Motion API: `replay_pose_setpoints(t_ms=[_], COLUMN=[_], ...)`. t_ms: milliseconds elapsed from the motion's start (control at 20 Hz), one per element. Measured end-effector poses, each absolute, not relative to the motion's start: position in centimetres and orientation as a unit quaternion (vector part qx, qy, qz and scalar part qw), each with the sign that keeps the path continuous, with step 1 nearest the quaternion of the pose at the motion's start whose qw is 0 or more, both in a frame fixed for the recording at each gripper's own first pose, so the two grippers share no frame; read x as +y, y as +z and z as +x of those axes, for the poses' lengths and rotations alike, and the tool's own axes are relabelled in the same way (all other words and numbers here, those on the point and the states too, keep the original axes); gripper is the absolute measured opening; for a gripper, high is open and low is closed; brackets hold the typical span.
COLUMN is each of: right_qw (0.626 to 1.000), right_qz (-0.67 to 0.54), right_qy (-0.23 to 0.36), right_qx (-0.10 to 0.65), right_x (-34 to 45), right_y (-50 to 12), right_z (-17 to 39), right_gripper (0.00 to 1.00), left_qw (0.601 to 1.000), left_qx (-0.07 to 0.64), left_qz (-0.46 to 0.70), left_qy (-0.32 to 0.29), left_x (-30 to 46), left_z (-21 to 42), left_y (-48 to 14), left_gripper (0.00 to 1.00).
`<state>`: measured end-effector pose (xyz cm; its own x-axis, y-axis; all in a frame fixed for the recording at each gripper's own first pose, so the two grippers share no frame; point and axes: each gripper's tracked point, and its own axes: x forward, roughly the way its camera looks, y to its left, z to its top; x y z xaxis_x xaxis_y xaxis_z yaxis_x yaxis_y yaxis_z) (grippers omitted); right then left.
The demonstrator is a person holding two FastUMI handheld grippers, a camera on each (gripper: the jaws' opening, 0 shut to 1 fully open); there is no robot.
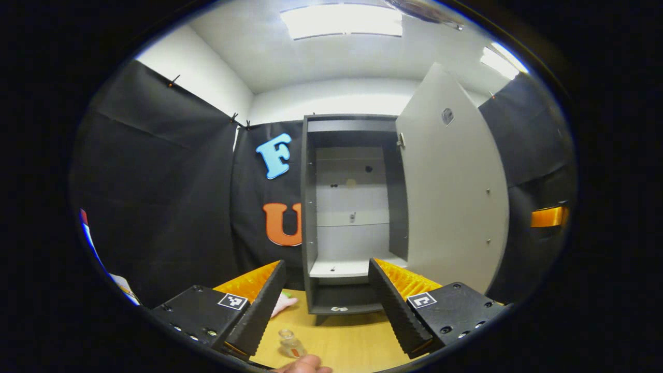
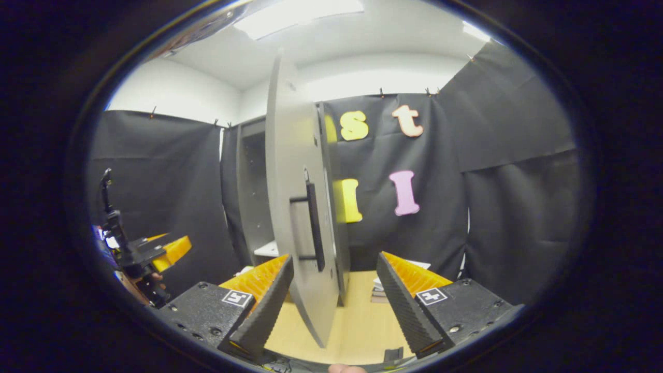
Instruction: Open the cabinet door with the right hand, grasp the bottle in the cabinet with the left hand and place it on the coaster, then close the cabinet door with the right hand.
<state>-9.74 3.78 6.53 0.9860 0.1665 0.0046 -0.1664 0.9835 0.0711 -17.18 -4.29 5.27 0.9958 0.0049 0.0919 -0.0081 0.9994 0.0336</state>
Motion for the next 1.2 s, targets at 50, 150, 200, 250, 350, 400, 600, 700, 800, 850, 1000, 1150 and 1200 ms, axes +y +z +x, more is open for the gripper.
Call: replay_pose_setpoints(t_ms=[50,150,200,250,350,400,600,700,800,850,1000,1150,1200], right_qw=[0.996,0.995,0.994,0.992,0.994,0.994,0.994,0.991,0.985,0.982,0.97,0.956,0.952], right_qz=[0.028,0.022,0.016,0.005,-0.055,-0.085,-0.021,-0.011,-0.024,-0.025,-0.031,-0.021,-0.011], right_qy=[0.082,0.09,0.102,0.12,0.078,0.049,0.078,0.116,0.153,0.173,0.228,0.281,0.296], right_qx=[0.03,0.042,0.044,0.046,0.051,0.052,0.067,0.073,0.073,0.076,0.078,0.08,0.078], right_x=[4.4,7.2,9.3,11.8,13.3,12.9,18.6,21.4,23.3,24.3,27.1,28.8,29.6], right_y=[5.3,5.2,5.1,4.8,3.7,3.7,3.0,3.4,3.7,3.4,3.3,3.1,3.2], right_z=[-8.9,-7.5,-7.2,-6.7,-5.3,-6.1,-5.4,-5.6,-5.2,-5.1,-4.9,-4.4,-4.2], right_gripper=[0.97,0.99,1.0,1.0,0.98,0.99,1.0,1.0,1.0,1.0,1.0,1.0,1.0], left_qw=[0.999,0.997,0.997,0.997,0.997,0.996,0.996,0.996,0.997,0.998,1.0,1.0,1.0], left_qx=[-0.039,-0.028,-0.02,-0.022,-0.024,-0.02,-0.022,-0.014,-0.015,-0.01,0.006,0.018,0.022], left_qz=[0.022,0.042,0.04,0.027,-0.001,-0.011,-0.003,0.007,0.004,0.002,-0.01,-0.002,0.0], left_qy=[-0.02,-0.056,-0.063,-0.073,-0.08,-0.084,-0.088,-0.087,-0.073,-0.06,-0.024,0.008,0.021], left_x=[-5.1,-5.6,-5.1,-4.7,-2.5,-1.6,2.0,2.7,3.5,4.2,6.2,8.2,9.0], left_z=[-17.2,-16.4,-15.8,-15.5,-13.3,-12.0,-7.1,-5.3,-4.4,-4.1,-3.6,-4.2,-4.5], left_y=[4.7,3.6,3.1,2.7,2.0,1.5,0.3,-0.2,0.0,-0.1,-0.6,-1.0,-1.2], left_gripper=[0.96,0.96,1.0,0.95,0.96,0.96,1.0,0.95,0.95,0.95,0.95,0.95,0.95])
